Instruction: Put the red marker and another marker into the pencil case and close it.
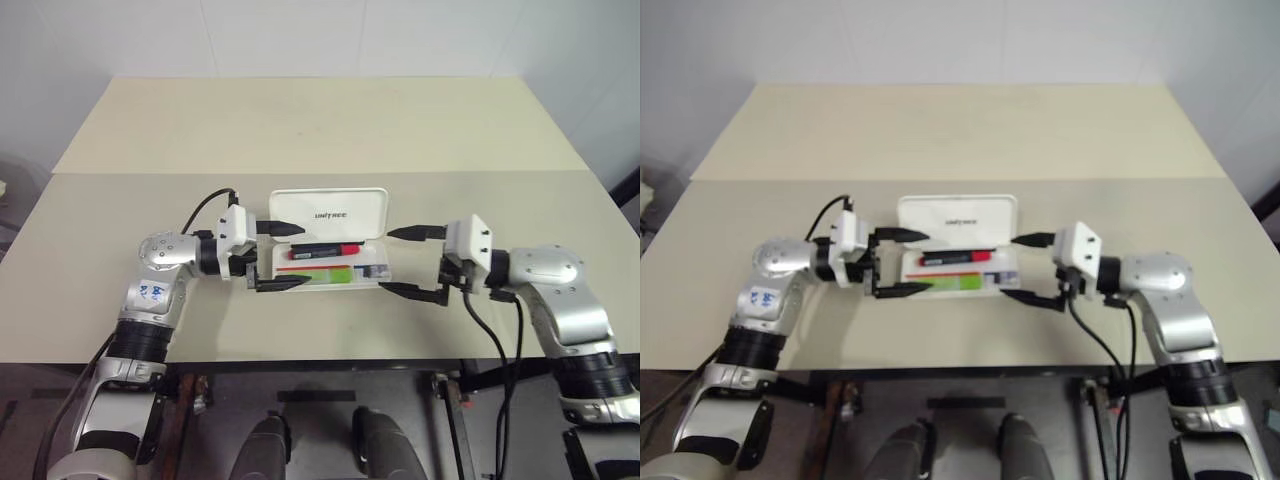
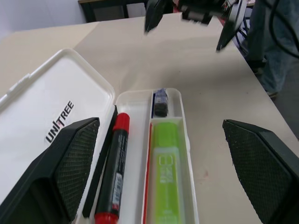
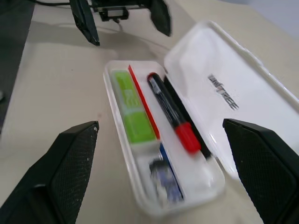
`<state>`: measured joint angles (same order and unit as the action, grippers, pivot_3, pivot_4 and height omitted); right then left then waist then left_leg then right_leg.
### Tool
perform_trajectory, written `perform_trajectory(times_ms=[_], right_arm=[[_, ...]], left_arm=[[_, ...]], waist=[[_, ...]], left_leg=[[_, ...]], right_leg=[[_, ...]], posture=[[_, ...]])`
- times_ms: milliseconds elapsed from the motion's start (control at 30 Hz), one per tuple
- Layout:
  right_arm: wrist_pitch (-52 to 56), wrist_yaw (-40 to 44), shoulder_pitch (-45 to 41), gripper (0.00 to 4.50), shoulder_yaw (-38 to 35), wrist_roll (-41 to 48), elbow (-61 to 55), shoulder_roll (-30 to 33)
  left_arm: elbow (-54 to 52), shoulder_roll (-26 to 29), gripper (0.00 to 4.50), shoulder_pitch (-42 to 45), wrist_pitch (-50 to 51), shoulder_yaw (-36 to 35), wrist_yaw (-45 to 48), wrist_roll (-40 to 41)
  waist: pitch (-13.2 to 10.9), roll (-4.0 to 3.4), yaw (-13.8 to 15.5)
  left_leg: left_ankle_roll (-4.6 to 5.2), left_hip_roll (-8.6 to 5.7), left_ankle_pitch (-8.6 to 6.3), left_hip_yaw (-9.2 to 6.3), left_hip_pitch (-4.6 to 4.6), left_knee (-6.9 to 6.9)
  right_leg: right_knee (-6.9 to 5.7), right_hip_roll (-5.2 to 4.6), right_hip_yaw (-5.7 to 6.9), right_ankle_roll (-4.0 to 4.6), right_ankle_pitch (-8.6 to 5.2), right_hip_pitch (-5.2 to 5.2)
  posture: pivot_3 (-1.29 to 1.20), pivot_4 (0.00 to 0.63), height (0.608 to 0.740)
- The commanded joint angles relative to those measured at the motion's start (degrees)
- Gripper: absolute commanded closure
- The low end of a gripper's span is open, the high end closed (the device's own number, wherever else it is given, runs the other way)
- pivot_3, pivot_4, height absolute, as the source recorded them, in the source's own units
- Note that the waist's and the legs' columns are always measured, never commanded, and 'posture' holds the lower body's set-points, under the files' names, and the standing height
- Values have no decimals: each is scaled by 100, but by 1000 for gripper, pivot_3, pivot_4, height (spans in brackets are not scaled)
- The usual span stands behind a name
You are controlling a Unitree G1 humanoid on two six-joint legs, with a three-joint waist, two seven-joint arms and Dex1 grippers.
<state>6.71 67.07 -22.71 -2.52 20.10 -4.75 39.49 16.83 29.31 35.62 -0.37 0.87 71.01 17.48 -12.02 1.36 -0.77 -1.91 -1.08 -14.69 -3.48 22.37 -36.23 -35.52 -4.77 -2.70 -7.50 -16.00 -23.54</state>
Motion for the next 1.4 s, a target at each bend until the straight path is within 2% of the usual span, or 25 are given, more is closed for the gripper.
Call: perform_trajectory(times_ms=[33,167,400,433,733,900,1100,1400], right_arm=[[101,-163,281,0,-453,275,-480,217],[199,-226,782,0,-739,303,-685,486],[153,-394,858,0,-848,311,-717,559],[153,-401,841,0,-847,307,-705,559],[168,-503,761,0,-676,252,-723,487],[205,-600,823,0,-681,263,-807,475],[251,-730,872,0,-673,279,-907,444],[404,-986,969,0,-708,345,-1174,369]], left_arm=[[58,77,602,-33,-99,-237,59,227],[217,130,1933,-38,-234,-388,59,256],[123,139,4311,-149,-174,-433,99,318],[103,137,4443,-161,-187,-434,90,317],[94,-140,4443,177,-469,-606,-784,233],[738,-184,4443,710,-891,-786,-1858,-233],[1683,-168,4443,1273,-1045,-649,-2805,-875],[2738,-277,4443,1827,-271,-349,-2851,-1170]], waist=[[0,0,-4],[0,1,12],[-1,1,16],[-1,1,19],[-1,2,66],[-1,3,73],[-1,3,69],[-2,4,68]], left_leg=[[0,1,0,0,-2,0],[1,2,1,2,-6,-2],[1,3,1,6,-6,-4],[1,3,1,6,-6,-4],[1,2,1,5,-4,-8],[1,2,1,5,-4,-10],[1,1,1,8,-4,-8],[1,1,1,6,0,-8]], right_leg=[[-1,0,0,1,1,1],[-1,2,0,4,2,6],[-2,3,-5,4,3,5],[-2,2,-5,4,3,5],[-1,2,-5,2,4,5],[-1,2,-4,2,5,6],[-1,4,-4,-1,6,5],[0,6,-3,-1,7,4]], posture=[[0,150,740],[0,150,740],[0,150,740],[0,150,740],[0,150,740],[0,150,740],[0,150,740],[0,150,740]])
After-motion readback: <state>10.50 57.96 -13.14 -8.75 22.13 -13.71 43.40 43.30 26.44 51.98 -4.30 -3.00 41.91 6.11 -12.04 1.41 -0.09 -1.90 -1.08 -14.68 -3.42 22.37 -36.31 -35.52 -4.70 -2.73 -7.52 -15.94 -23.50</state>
